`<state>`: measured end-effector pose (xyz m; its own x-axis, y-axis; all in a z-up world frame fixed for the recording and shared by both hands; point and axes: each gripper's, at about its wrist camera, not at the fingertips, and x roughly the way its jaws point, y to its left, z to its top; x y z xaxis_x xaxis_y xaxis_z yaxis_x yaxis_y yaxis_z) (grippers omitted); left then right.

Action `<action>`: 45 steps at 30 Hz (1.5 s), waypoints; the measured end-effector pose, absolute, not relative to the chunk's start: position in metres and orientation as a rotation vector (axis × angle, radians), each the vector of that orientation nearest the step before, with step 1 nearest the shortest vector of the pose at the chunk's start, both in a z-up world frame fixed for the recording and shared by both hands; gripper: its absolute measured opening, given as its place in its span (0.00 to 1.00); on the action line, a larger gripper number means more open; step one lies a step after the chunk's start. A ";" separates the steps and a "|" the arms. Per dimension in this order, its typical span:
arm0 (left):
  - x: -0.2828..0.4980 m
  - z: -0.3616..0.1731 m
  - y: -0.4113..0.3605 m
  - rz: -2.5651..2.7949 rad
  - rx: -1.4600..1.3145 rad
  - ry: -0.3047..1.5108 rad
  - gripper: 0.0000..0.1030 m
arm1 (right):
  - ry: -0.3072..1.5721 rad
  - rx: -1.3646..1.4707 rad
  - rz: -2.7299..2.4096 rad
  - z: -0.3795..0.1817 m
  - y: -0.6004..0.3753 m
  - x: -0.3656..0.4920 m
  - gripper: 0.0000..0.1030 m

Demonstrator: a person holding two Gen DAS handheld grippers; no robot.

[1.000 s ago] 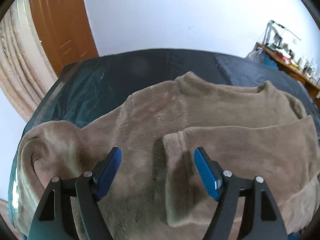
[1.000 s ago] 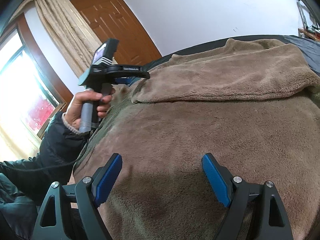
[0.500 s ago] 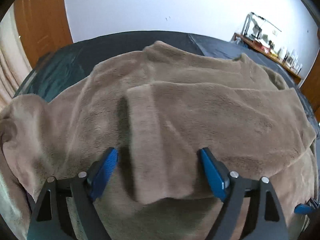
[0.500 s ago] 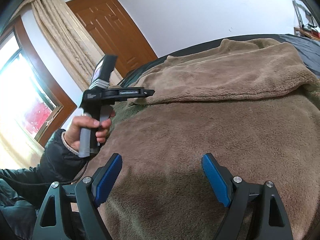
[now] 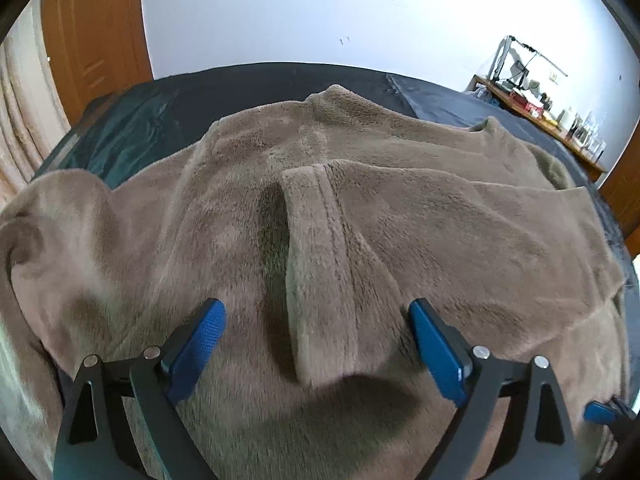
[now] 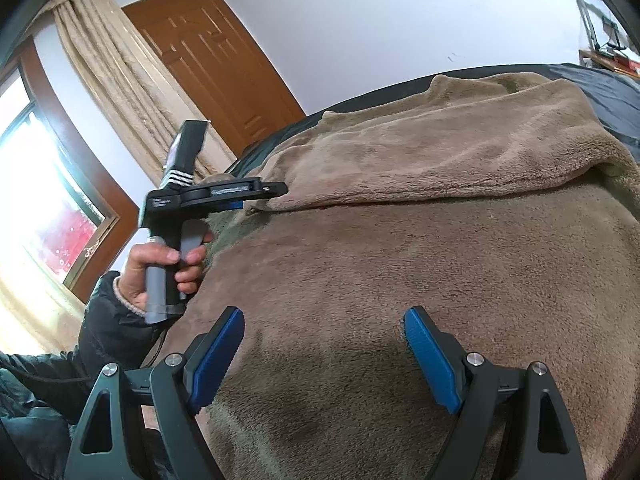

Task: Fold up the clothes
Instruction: 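Smooth the folded sleeve with the left gripper while the right gripper moves to the hem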

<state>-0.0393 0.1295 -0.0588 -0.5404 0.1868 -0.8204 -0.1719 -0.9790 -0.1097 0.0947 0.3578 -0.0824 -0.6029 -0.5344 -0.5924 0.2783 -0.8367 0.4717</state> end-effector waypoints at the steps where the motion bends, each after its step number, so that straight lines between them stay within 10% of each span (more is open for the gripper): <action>1: -0.035 -0.057 0.127 2.576 -1.380 -0.042 0.92 | -0.461 1.050 -2.420 -0.082 0.358 0.095 0.82; 35: -0.036 -0.072 0.136 2.548 -1.305 0.058 0.96 | 0.101 1.365 -2.761 -0.081 0.404 -0.017 0.87; 45: 0.021 -0.038 0.075 2.564 -1.238 -0.251 0.96 | 0.121 1.364 -2.763 -0.082 0.400 -0.016 0.87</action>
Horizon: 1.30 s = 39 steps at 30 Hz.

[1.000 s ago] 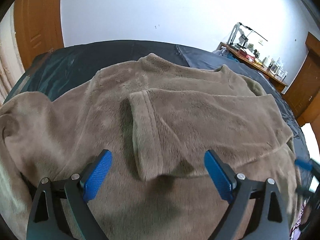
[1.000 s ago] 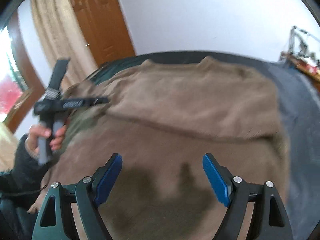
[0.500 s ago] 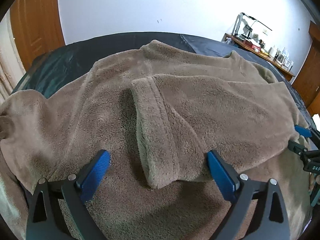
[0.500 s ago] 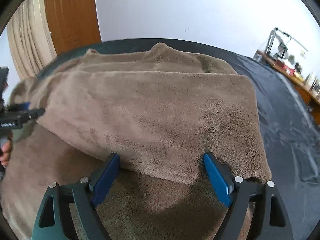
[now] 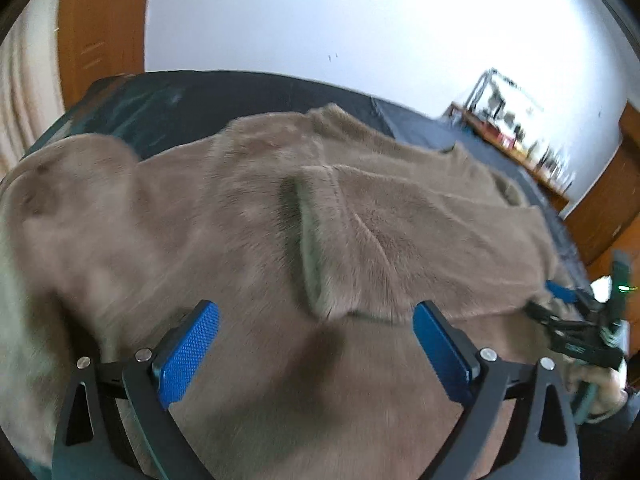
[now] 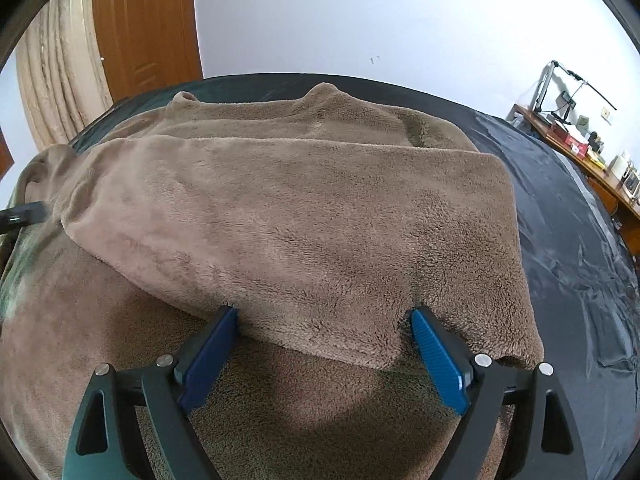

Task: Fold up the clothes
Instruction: 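Smooth the folded sleeve with the left gripper while the right gripper moves to the hem, then grasp the other sweatshirt sleeve cuff with the left gripper and lift it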

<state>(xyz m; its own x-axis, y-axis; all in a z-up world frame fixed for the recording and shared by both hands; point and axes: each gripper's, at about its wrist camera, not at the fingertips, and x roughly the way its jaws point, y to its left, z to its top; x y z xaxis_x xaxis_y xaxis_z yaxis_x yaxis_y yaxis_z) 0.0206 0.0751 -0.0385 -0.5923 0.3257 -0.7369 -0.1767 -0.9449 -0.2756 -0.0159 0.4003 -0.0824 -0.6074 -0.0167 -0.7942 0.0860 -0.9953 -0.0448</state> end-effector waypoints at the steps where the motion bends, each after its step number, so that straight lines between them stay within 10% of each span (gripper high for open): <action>1: 0.030 -0.036 0.063 2.580 -1.226 -0.275 0.96 | 0.122 1.364 -2.764 -0.082 0.400 -0.016 0.87; 14: 0.110 -0.059 -0.079 2.724 -1.263 -0.883 0.96 | 0.133 1.362 -2.768 -0.082 0.398 -0.016 0.88; 39: 0.103 -0.080 -0.144 2.659 -1.175 -1.389 0.91 | 0.121 1.357 -2.760 -0.081 0.399 -0.016 0.89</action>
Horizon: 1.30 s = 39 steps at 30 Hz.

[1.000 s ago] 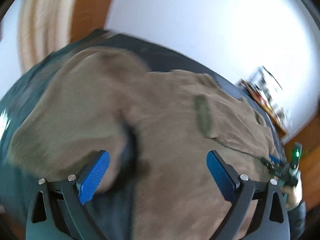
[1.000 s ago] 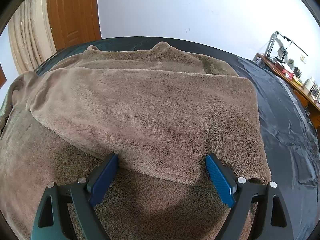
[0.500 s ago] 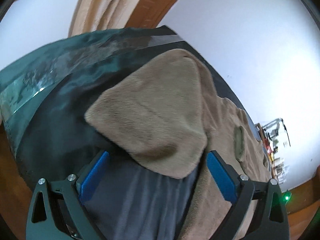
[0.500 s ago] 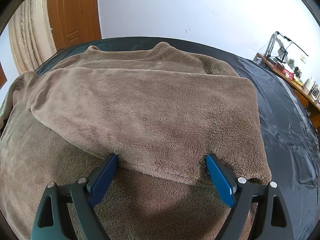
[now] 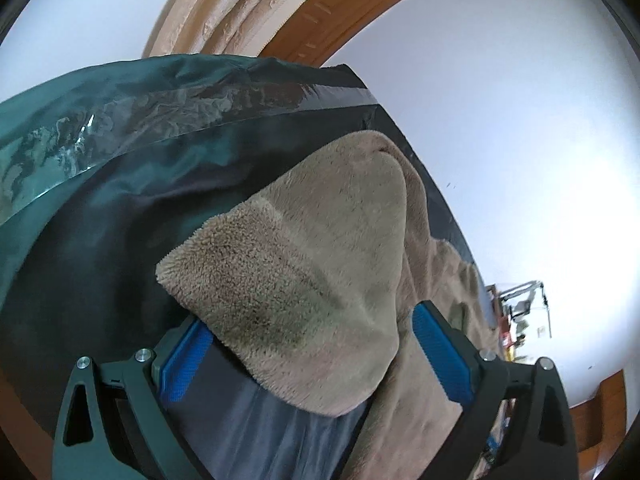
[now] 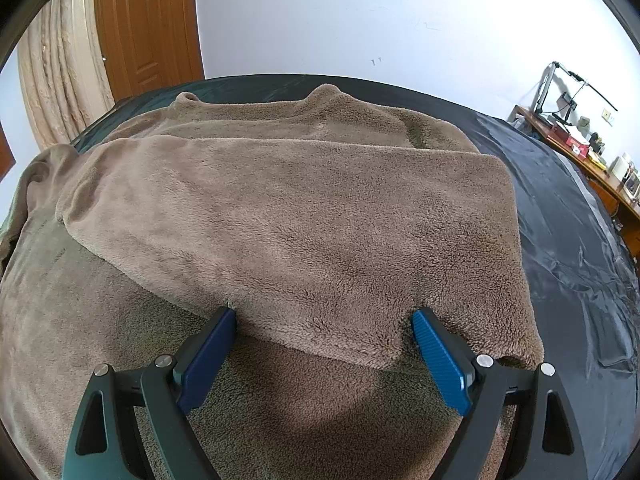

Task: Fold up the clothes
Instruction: 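Grasp the other sweatshirt sleeve cuff with the left gripper and lift it, then carry the sleeve across the back with the left gripper and release it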

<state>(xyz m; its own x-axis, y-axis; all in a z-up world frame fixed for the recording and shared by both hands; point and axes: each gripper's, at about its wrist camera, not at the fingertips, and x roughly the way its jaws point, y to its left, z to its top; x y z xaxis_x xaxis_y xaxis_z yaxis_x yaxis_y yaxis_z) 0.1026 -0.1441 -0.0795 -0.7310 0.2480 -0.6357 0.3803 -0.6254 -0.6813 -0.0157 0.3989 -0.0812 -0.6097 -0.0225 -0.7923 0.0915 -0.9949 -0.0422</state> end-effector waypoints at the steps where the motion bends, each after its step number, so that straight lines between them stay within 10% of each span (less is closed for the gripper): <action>1: 0.101 -0.080 -0.144 -2.524 1.121 1.325 0.88 | 0.120 1.357 -2.760 -0.081 0.399 -0.016 0.89; 6: 0.092 -0.085 -0.145 -2.483 1.205 1.310 0.28 | 0.122 1.357 -2.760 -0.081 0.399 -0.015 0.89; 9: 0.092 -0.086 -0.148 -2.468 1.204 1.306 0.22 | 0.125 1.358 -2.760 -0.081 0.400 -0.015 0.89; 26: 0.093 0.037 -0.170 -2.678 0.767 1.097 0.17 | 0.127 1.358 -2.760 -0.081 0.399 -0.015 0.89; 39: 0.028 0.061 -0.029 -3.000 0.975 0.968 0.17 | 0.114 1.354 -2.757 -0.081 0.399 -0.015 0.89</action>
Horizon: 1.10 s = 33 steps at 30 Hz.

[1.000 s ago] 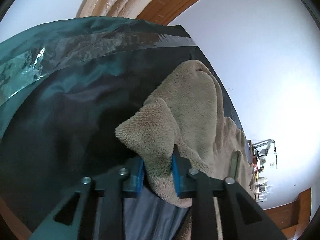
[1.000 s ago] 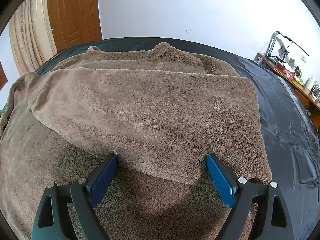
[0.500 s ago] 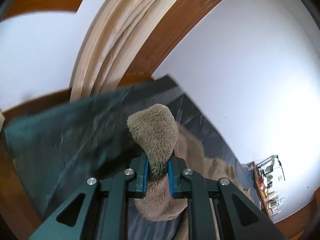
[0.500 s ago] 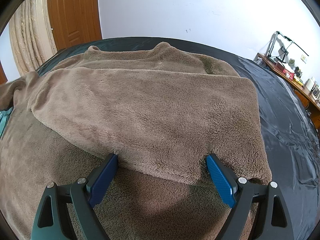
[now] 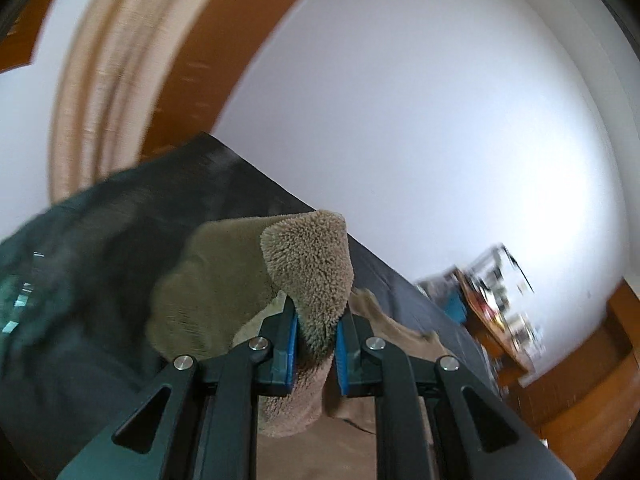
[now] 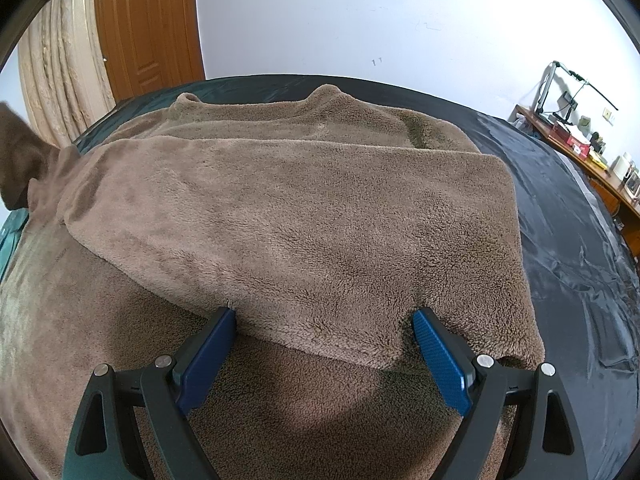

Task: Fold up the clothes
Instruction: 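Carry the sleeve across the back with the left gripper and release it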

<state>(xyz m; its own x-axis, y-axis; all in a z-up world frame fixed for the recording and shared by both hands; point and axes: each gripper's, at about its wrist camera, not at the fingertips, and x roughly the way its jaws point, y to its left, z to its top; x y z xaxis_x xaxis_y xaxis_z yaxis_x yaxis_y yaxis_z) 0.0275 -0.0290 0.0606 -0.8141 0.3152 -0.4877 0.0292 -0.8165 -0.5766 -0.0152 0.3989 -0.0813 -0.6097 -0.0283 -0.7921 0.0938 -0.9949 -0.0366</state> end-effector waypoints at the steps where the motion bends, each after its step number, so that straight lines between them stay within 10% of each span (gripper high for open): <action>1: 0.022 0.061 -0.016 2.691 -0.890 -0.846 0.17 | 0.113 1.354 -2.756 -0.081 0.399 -0.015 0.89; 13: -0.026 0.035 0.152 2.288 -1.100 -0.535 0.17 | 0.090 1.348 -2.731 -0.082 0.399 -0.016 0.93; 16: -0.039 0.017 0.193 2.168 -1.211 -0.378 0.31 | 0.080 1.345 -2.728 -0.082 0.401 -0.016 0.94; 18: -0.045 0.006 0.207 2.132 -1.262 -0.326 0.65 | 0.075 1.343 -2.726 -0.082 0.401 -0.015 0.94; 33: -0.079 -0.036 0.103 2.345 -1.279 -0.708 0.80 | 0.109 1.348 -2.721 -0.083 0.395 -0.017 0.98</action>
<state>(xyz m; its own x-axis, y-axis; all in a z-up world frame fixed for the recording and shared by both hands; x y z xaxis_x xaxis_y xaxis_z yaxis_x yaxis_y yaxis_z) -0.0792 0.1029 -0.0364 -0.5161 0.5422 -0.6631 -0.0848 -0.8027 -0.5904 -0.0168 0.3950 -0.0833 -0.6022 -0.0599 -0.7961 0.1236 -0.9922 -0.0188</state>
